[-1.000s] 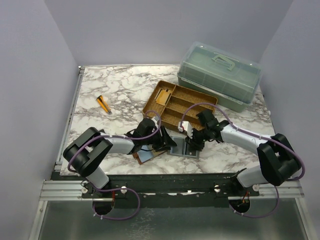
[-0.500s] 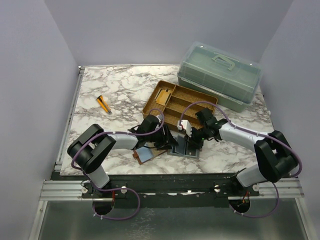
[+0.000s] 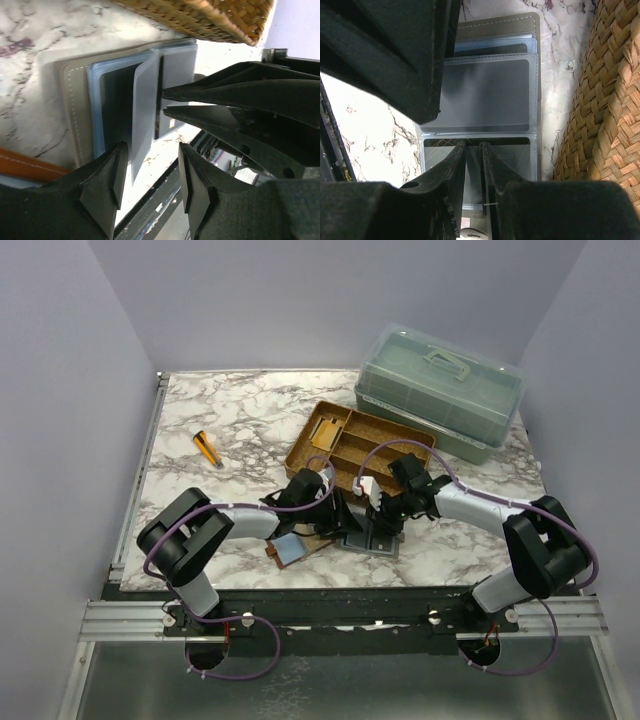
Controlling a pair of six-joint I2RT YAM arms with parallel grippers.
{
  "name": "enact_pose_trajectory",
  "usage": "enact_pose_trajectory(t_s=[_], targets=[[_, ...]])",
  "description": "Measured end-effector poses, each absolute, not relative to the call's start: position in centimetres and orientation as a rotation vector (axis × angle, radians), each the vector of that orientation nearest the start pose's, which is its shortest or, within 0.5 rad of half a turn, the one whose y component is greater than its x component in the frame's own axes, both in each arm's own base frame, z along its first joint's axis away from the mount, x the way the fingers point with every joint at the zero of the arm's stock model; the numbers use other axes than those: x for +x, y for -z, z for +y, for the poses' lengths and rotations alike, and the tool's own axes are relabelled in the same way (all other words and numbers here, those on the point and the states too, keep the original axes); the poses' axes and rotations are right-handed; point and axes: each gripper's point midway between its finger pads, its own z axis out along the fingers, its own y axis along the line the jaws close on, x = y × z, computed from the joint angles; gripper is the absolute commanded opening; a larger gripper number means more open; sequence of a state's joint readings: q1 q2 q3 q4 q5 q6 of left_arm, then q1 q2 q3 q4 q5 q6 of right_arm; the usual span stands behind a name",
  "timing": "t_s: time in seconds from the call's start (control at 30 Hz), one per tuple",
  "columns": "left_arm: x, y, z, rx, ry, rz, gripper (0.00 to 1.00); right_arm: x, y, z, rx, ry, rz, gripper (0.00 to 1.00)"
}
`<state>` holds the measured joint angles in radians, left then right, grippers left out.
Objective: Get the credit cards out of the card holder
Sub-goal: Remove the credit card from the card holder.
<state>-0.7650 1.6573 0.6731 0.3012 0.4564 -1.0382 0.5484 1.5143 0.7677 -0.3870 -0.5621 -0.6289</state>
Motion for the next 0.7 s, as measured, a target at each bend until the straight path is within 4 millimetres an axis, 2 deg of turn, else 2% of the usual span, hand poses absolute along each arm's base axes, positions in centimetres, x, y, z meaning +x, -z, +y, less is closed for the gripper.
enact_pose_trajectory(t_s=[0.1, 0.27, 0.4, 0.53, 0.63, 0.7], targets=[[20.0, -6.0, -34.9, -0.056, 1.388, 2.59, 0.49, 21.4, -2.7, 21.6, -1.578, -0.727, 2.067, 0.24], [20.2, -6.7, -35.4, -0.058, 1.434, 2.561, 0.39, 21.4, -2.8, 21.7, -1.569, -0.738, 2.071, 0.27], [20.3, -6.4, -35.6, -0.067, 1.445, 2.56, 0.4, 21.3, -3.1, 21.5, -1.538, -0.79, 2.088, 0.3], [20.3, -7.1, -36.1, -0.059, 1.498, 2.534, 0.42, 21.5, -3.5, 19.7, -1.427, -0.858, 2.159, 0.29], [20.2, -7.7, -36.9, -0.033, 1.564, 2.501, 0.43, 21.7, -4.5, 18.8, -1.345, -0.917, 2.176, 0.29], [19.8, -7.4, -37.6, -0.019, 1.603, 2.504, 0.44, 21.7, -5.4, 18.8, -1.315, -0.965, 2.163, 0.29]])
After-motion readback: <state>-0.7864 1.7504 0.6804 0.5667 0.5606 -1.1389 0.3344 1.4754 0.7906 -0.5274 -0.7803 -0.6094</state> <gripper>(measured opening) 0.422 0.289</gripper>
